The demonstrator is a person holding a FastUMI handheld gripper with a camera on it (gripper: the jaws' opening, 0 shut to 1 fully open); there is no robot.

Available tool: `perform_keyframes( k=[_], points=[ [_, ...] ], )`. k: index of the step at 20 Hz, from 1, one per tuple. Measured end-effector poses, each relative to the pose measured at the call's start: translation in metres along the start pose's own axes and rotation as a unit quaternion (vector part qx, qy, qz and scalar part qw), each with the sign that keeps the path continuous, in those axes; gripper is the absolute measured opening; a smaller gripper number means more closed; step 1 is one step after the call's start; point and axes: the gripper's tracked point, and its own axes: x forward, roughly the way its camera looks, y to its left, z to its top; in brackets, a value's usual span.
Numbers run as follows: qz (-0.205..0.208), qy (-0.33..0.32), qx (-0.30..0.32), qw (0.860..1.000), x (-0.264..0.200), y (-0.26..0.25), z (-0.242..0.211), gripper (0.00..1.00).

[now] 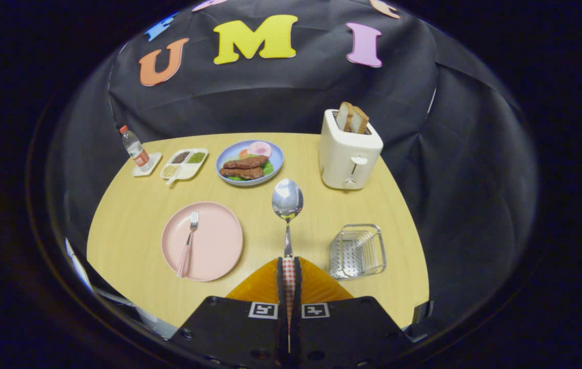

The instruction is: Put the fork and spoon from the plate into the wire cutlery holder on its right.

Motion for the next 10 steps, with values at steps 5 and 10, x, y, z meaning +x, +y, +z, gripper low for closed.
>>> perform_keyframes(
  k=[5,10],
  points=[
    [-0.007,0.034,0.01,0.999,-0.017,-0.056,-0.008,0.03],
    [-0.002,0.094,0.007,0.996,-0.033,-0.088,-0.016,0.03]
  ],
)
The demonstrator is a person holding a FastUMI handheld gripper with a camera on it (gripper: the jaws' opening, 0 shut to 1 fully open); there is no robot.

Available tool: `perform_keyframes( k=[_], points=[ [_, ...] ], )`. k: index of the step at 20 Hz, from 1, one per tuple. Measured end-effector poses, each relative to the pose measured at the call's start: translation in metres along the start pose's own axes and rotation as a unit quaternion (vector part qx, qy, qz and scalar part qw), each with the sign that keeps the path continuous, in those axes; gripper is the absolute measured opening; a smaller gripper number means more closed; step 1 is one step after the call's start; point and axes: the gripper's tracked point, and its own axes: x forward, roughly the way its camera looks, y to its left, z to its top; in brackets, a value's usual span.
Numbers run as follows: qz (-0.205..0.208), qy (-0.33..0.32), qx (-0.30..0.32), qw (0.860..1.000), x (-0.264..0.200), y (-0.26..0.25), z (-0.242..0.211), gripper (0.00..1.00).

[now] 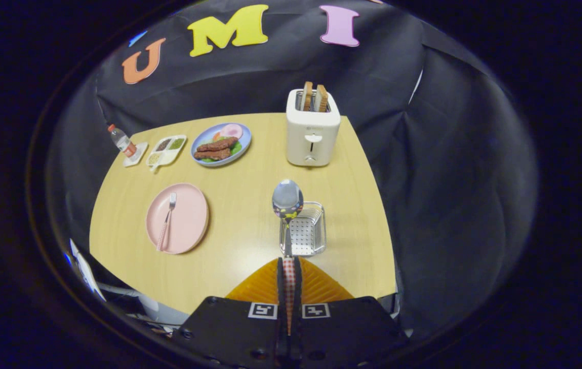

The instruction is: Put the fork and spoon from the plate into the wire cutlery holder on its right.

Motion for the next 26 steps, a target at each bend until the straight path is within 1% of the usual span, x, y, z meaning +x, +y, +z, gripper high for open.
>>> perform_keyframes(
  k=[1,4,7,9,13,19,25,26],
  points=[
    [0.001,0.016,0.002,1.0,0.0,-0.005,-0.004,0.03],
    [0.021,0.072,0.001,0.997,0.005,-0.003,-0.013,0.03],
    [0.024,0.123,-0.009,0.992,0.011,-0.009,-0.016,0.03],
    [0.028,0.158,-0.006,0.987,0.018,-0.013,-0.013,0.03],
    [0.033,0.243,0.017,0.969,0.031,-0.017,-0.017,0.03],
    [0.011,0.305,0.003,0.952,0.052,-0.026,-0.002,0.03],
    [-0.001,0.354,0.009,0.935,0.077,-0.022,0.004,0.03],
    [-0.004,0.356,0.009,0.934,0.08,-0.022,0.005,0.03]
  ],
)
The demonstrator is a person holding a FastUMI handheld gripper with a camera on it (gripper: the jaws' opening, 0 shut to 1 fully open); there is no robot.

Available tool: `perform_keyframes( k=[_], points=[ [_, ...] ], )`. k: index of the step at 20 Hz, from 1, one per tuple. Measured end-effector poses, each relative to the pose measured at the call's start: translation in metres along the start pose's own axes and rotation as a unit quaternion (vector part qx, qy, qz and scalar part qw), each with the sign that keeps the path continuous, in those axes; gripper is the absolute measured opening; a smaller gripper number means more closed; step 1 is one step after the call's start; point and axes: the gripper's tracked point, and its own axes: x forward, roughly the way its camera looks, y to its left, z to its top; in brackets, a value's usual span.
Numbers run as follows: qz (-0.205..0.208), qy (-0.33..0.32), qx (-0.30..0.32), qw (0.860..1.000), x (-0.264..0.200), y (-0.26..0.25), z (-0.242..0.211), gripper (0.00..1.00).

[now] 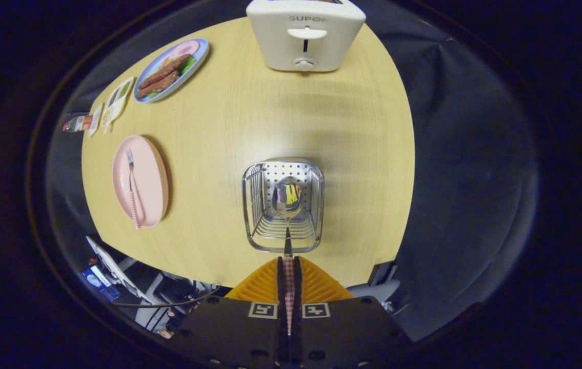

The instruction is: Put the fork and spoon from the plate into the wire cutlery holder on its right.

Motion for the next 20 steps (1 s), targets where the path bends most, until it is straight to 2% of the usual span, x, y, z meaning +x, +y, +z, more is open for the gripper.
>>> perform_keyframes(
  k=[8,9,11,12,13,14,15,17,19,20],
  points=[
    [0.0,-0.008,0.015,1.0,0.012,0.003,0.016,0.07],
    [0.005,-0.011,0.016,1.0,0.013,0.005,0.015,0.12],
    [0.014,-0.022,0.021,0.999,0.011,0.007,0.012,0.12],
    [0.015,-0.034,0.023,0.999,0.011,0.007,0.013,0.15],
    [0.016,-0.051,0.023,0.998,0.007,0.008,0.016,0.21],
    [0.012,-0.066,0.023,0.998,0.004,0.007,0.017,0.33],
    [0.012,-0.077,0.024,0.997,0.0,0.009,0.018,0.37],
    [0.014,-0.105,0.016,0.994,-0.007,0.016,0.017,0.53],
    [0.02,-0.134,0.008,0.991,-0.016,0.026,0.018,0.82],
    [0.021,-0.152,0.006,0.988,-0.02,0.029,0.018,0.89]
  ],
)
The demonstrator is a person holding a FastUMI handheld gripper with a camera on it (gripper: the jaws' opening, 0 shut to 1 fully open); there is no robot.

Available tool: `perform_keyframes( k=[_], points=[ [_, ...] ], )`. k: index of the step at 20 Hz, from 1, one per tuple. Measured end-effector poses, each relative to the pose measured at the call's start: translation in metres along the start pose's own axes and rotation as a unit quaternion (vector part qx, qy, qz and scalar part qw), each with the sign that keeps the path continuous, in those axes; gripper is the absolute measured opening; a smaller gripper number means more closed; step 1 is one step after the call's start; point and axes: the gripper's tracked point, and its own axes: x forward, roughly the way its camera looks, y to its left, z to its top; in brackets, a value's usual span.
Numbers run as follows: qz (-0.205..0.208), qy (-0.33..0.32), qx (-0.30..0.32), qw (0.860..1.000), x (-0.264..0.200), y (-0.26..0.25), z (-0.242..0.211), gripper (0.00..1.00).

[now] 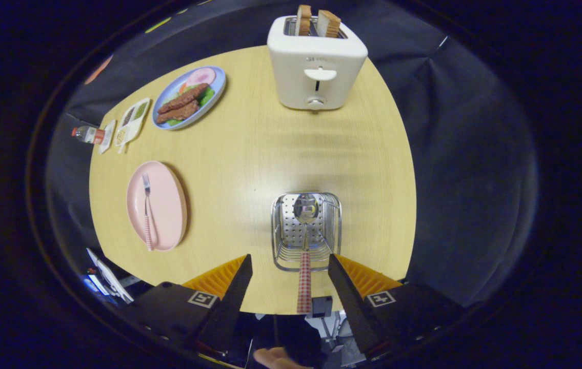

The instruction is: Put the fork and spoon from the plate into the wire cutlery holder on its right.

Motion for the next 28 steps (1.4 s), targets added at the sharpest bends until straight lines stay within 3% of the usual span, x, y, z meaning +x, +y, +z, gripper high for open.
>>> perform_keyframes(
  k=[5,12,20,25,28],
  points=[
    [0.008,-0.11,0.0,0.994,-0.027,0.027,0.018,0.97],
    [0.022,-0.246,-0.022,0.969,-0.054,0.094,0.025,0.97],
    [0.06,-0.28,-0.067,0.956,-0.027,0.196,-0.002,0.97],
    [0.055,-0.324,-0.077,0.941,-0.002,0.243,-0.011,0.97],
    [0.047,-0.311,-0.074,0.946,0.03,0.265,-0.02,0.97]
  ],
)
